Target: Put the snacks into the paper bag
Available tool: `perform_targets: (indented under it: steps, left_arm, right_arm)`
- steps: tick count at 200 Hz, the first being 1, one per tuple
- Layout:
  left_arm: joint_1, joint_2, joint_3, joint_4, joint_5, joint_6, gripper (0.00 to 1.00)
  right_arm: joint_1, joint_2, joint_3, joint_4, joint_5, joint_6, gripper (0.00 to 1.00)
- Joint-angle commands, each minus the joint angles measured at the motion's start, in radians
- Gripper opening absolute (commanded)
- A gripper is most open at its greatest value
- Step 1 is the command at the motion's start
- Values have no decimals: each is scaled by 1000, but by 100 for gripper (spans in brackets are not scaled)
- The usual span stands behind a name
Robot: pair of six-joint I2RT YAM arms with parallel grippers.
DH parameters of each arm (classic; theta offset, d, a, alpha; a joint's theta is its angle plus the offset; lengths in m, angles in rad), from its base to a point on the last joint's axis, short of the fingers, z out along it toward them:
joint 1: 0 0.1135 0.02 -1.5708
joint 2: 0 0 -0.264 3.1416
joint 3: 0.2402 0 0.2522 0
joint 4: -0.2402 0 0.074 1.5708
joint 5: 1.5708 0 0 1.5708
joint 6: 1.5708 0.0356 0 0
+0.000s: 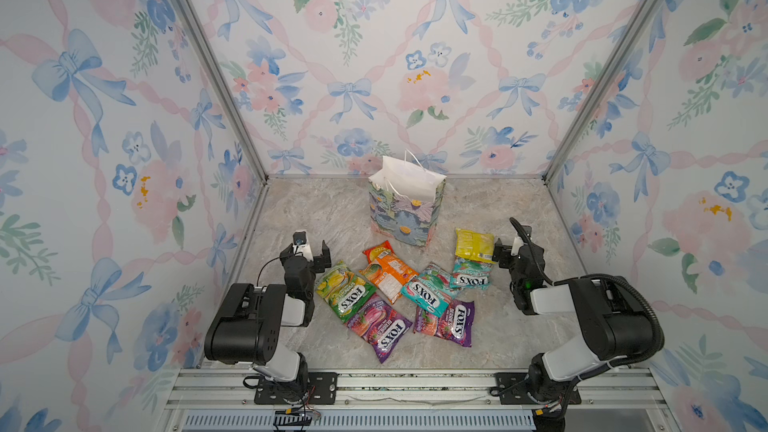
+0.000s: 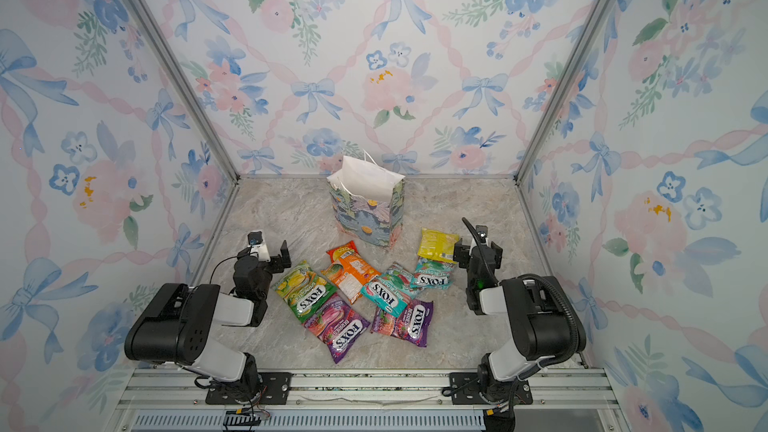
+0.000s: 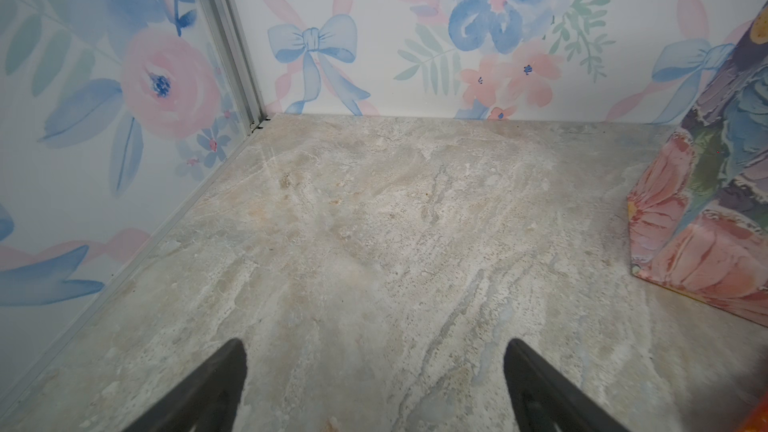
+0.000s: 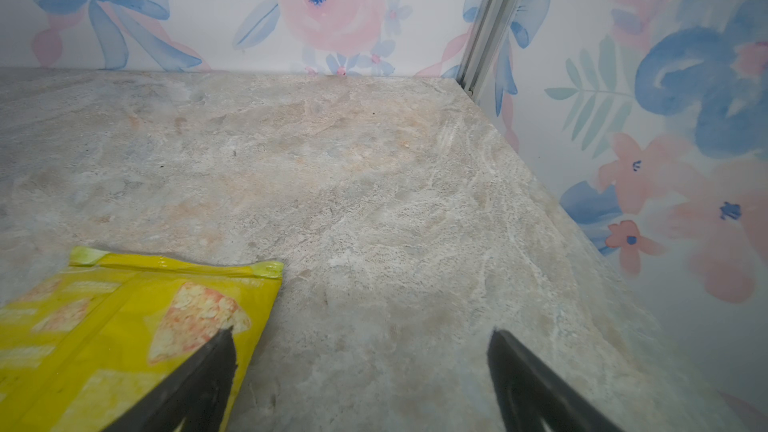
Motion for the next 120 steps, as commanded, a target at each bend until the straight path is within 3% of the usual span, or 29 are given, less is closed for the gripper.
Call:
perform_targets:
  steps: [1,56,79,98,120]
  left_arm:
    - [-3,10,13,1,-4,12,98]
    - [-5,-6,13,-3,-15,9,98]
    - [-13,-123,40,-163,-90,-12,98]
    - [-13,-264,83,-345,-130,-68,98]
    - [-12,-437,150,-586,-143,-209,98]
  right_arm:
    - [-4,-18,12,-4,-7,19,96]
    - [-2,-22,9,5,5,23,97]
    - [5,-97,16,-64,26,16,96]
    - [56,-232,118,-366,166,21,97]
    - [48,-368,283,-686,142,233,97]
